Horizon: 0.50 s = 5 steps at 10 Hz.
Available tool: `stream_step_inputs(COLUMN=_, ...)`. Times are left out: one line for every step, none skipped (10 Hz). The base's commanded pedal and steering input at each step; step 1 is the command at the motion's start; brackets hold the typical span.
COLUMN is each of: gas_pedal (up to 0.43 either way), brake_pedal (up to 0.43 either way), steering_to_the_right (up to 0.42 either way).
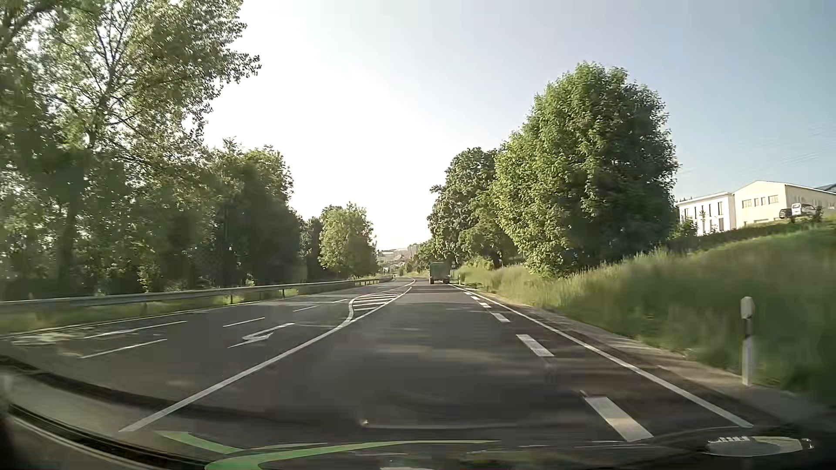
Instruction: Follow the waypoints while adhering to traffic rules and regulations
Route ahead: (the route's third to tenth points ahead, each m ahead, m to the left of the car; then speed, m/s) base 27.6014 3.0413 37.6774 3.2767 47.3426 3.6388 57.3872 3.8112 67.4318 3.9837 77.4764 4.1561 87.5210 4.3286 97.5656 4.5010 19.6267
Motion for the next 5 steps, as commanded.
stream_step_inputs(gas_pedal=0.000, brake_pedal=0.091, steering_to_the_right=0.001)
stream_step_inputs(gas_pedal=0.000, brake_pedal=0.152, steering_to_the_right=0.000)
stream_step_inputs(gas_pedal=0.000, brake_pedal=0.171, steering_to_the_right=0.000)
stream_step_inputs(gas_pedal=0.000, brake_pedal=0.177, steering_to_the_right=0.000)
stream_step_inputs(gas_pedal=0.000, brake_pedal=0.183, steering_to_the_right=0.000)
